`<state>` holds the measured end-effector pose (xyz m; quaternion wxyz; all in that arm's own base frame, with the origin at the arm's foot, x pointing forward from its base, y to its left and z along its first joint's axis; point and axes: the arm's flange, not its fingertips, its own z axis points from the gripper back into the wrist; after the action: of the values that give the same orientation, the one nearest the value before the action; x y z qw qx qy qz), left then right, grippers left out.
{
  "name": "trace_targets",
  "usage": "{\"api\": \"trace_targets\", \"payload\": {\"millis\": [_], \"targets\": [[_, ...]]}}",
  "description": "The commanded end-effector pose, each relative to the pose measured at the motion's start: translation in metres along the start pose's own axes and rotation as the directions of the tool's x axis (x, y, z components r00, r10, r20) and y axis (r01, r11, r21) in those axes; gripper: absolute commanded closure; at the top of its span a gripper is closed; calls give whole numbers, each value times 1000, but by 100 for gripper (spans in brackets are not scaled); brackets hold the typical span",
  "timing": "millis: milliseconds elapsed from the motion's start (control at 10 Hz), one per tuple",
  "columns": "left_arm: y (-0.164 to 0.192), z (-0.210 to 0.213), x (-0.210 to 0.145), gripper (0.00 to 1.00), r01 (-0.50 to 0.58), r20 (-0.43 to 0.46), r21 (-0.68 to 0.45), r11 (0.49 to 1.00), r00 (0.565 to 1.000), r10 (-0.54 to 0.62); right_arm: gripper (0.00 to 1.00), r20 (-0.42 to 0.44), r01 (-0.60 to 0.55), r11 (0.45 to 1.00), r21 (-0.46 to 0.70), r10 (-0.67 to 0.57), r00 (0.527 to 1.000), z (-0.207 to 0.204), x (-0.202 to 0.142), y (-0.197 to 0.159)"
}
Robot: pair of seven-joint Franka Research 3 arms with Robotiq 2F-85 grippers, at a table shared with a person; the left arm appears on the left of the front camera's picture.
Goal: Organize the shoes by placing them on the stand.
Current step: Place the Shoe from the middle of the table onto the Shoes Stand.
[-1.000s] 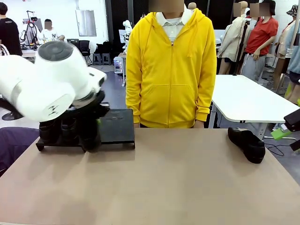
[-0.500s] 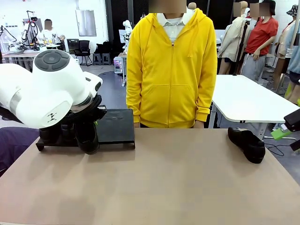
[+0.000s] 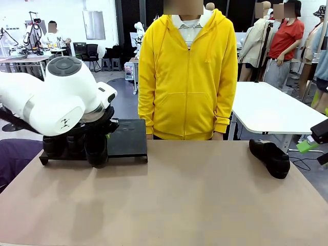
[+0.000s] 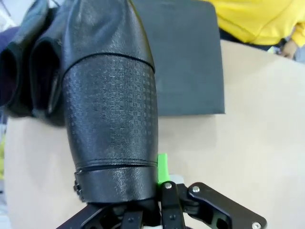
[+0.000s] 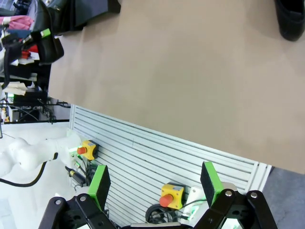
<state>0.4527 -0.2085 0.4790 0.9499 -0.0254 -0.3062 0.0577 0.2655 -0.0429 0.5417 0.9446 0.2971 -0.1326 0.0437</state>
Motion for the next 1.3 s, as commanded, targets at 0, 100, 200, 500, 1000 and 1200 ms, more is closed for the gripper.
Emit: {"api": "trace_targets", "payload": {"millis": [0,100,200,500,1000,1200], "targets": [[-1,-27,56,100,154,-18,-36,987,988,-155,0,-4,-22,1000,-7,22,1000,2,-1,-2],[3,-41,75,100,179,-23,-50,982,983,-181,0,-4,-22,1000,-7,22,1000,2,-1,-2],[4,-60,95,100,201,-48,-71,977,978,-204,0,-4,-22,1000,-7,22,1000,2,-1,-2],[-3,-105,126,100,178,-126,-81,981,974,-187,0,-4,-22,1000,-7,22,1000,2,-1,-2],[-12,-134,140,100,126,-163,-37,991,978,-130,0,-4,-22,1000,-7,22,1000,2,-1,-2],[-15,-141,141,100,121,-157,-56,991,979,-128,0,-4,-22,1000,-7,22,1000,2,-1,-2]]}}
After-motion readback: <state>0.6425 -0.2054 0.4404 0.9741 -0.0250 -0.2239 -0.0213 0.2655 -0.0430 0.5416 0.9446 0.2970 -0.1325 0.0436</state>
